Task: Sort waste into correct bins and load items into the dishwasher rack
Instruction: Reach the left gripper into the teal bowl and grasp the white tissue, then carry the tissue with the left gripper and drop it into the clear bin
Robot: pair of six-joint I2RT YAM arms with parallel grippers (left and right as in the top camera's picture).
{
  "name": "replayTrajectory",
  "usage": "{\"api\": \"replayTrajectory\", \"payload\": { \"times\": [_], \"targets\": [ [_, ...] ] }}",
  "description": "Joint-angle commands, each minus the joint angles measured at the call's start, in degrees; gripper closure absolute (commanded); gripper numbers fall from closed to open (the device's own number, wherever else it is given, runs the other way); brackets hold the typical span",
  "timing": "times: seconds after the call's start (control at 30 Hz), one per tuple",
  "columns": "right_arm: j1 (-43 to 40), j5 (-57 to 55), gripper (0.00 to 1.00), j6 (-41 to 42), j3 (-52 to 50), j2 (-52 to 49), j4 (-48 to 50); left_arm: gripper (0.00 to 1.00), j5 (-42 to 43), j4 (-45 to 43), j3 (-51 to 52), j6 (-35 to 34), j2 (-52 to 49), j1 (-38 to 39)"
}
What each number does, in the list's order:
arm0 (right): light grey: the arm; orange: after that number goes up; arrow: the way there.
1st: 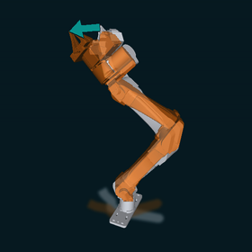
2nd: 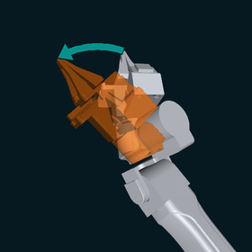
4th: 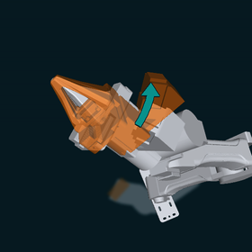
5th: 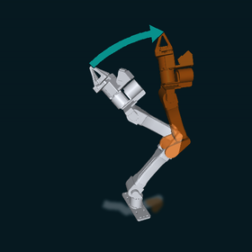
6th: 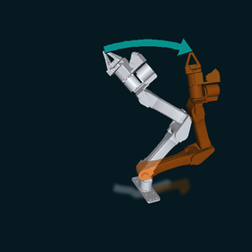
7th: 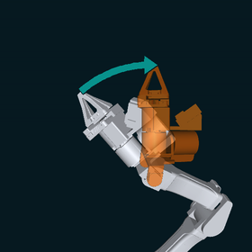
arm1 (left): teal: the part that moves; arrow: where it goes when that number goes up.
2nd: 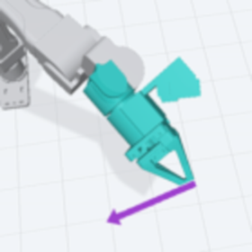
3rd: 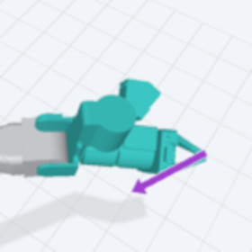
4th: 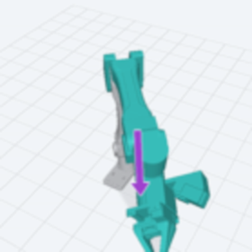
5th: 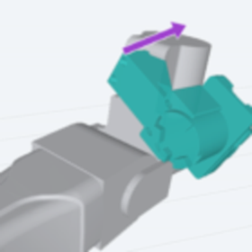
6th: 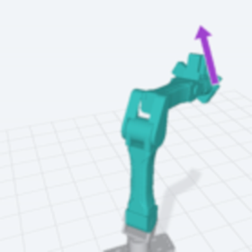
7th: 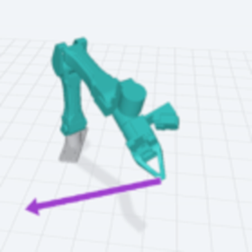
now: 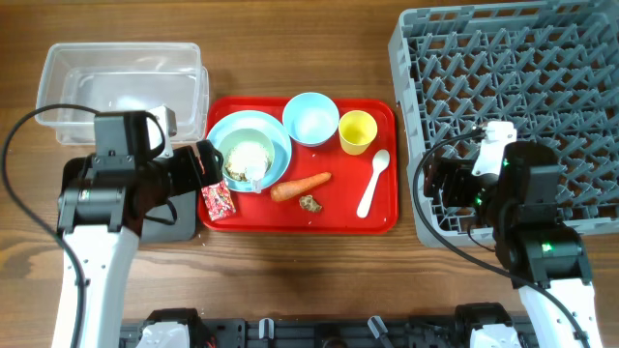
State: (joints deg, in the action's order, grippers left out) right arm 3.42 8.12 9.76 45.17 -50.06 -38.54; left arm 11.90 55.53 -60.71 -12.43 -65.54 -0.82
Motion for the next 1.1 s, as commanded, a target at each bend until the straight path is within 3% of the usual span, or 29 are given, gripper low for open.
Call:
{"api": "replayTrajectory", "payload": {
  "times": [0.0,0.13,0.33,0.4,0.6,0.7,0.83,0.9,1.0,1.07],
  "targets": [
    [-0.07,0.74,0.0,-0.79,1.77,0.0,-0.02,0.0,0.79,-2.34,-1.03,-0.52,-2.73,-0.04],
    [-0.07,-1.01,0.0,-0.7,1.75,0.02,-0.13,0.0,2.27,-8.61,-1.03,-4.81,-5.95,0.2],
    [-0.07,-1.01,0.0,-0.7,1.75,0.02,-0.09,0.0,0.76,-14.78,-1.03,-4.55,-13.86,7.45],
    [-0.07,-1.01,0.0,-0.7,1.75,0.02,-0.13,0.0,-2.97,-15.72,-1.03,-4.59,-17.46,10.49],
    [-0.07,-1.01,0.0,-0.7,1.75,0.02,-0.15,0.04,-3.67,-15.43,-1.03,-4.59,-26.34,14.93],
    [-0.07,-1.01,0.0,-0.7,1.75,0.02,-0.15,0.14,-3.67,-15.45,-1.03,-4.61,-28.87,15.08],
    [-0.07,-1.01,0.0,-0.7,1.75,0.02,-0.11,0.42,-3.65,-15.28,-1.03,-4.59,-30.23,15.08],
    [-0.07,-1.01,0.0,-0.7,1.75,0.02,-0.13,0.65,-3.65,-15.28,-1.03,-4.59,-30.18,15.08],
    [-0.07,-1.01,0.0,-0.7,1.75,0.02,-0.13,0.89,-3.65,-15.43,-1.03,-4.59,-30.14,15.08],
    [-0.07,-1.01,0.0,-0.7,1.75,0.02,-0.13,0.96,-3.65,-15.45,-1.03,-4.57,-29.99,15.08]
  ]
}}
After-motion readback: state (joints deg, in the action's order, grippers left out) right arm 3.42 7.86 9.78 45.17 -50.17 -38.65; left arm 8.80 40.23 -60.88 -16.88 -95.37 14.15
